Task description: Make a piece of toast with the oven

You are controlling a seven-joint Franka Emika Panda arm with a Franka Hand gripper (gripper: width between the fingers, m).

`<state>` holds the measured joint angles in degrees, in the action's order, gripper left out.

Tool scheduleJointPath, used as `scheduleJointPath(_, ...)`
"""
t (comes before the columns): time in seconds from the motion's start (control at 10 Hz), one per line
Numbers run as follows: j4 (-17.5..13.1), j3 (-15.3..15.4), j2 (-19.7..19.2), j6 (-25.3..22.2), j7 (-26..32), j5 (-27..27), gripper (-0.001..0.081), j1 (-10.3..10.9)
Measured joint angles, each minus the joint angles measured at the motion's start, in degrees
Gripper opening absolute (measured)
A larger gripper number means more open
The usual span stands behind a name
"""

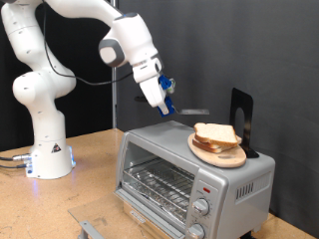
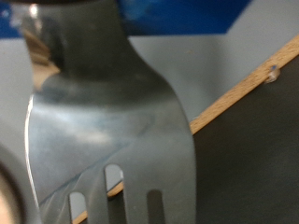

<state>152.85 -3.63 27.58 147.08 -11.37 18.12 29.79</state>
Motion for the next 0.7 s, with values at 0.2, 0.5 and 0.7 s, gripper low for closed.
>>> scheduleJointPath(0.2,-0.7,-0.7,1.8,-4.0,0.0,-0.1,0.0476,0.0)
scheduleJointPath(0.5,3.3,-1.4,3.9,6.5,-0.8,2.2,0.0476,-1.1)
scheduleJointPath(0.7,6.0,-2.7,7.3,7.1,-1.5,2.2,0.0476,-4.4)
